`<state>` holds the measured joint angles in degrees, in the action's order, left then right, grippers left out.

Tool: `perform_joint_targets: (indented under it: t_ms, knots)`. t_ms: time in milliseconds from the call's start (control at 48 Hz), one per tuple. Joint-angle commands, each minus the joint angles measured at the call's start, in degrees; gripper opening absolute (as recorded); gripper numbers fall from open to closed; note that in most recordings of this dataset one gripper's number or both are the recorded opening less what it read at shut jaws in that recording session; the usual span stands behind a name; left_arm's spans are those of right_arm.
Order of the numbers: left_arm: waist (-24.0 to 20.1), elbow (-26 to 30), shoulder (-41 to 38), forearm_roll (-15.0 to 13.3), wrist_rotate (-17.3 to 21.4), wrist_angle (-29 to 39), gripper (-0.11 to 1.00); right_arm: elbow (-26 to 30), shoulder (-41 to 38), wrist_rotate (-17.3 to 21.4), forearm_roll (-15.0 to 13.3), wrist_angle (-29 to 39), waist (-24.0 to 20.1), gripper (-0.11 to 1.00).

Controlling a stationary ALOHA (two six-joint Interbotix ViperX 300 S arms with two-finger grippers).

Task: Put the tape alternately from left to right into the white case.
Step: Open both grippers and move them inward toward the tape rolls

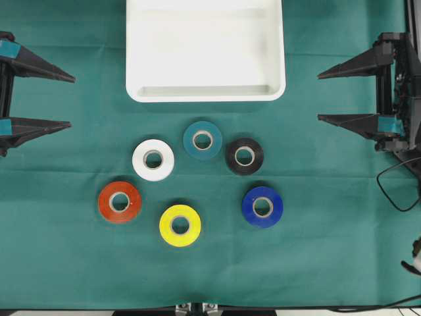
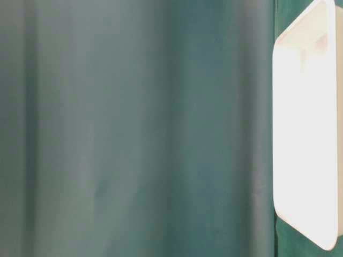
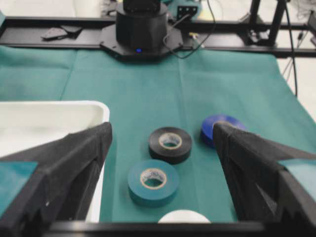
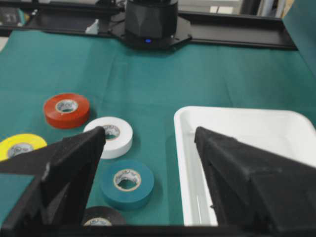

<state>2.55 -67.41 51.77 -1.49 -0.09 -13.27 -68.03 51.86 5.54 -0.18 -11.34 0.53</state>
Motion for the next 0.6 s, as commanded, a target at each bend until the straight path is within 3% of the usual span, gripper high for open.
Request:
perform_joint_targets:
  t_ms: [0, 416, 583]
  knots:
    - [0.2, 2.3, -1.4, -0.2, 0.0, 1.0, 0.82, 2.5, -1.1, 0.2, 0.1, 0.4, 0.1, 0.84]
    - [-0.4, 8.1, -10.0, -0.3, -0.4, 10.9, 0.82, 9.8, -11.7, 1.1, 0.2, 10.4, 0.1, 0.84]
    - [-1.7, 10.2, -12.2, -0.4, -3.3, 15.7, 0.82, 11.5, -14.4, 2.2, 0.1, 13.2, 0.1, 0.84]
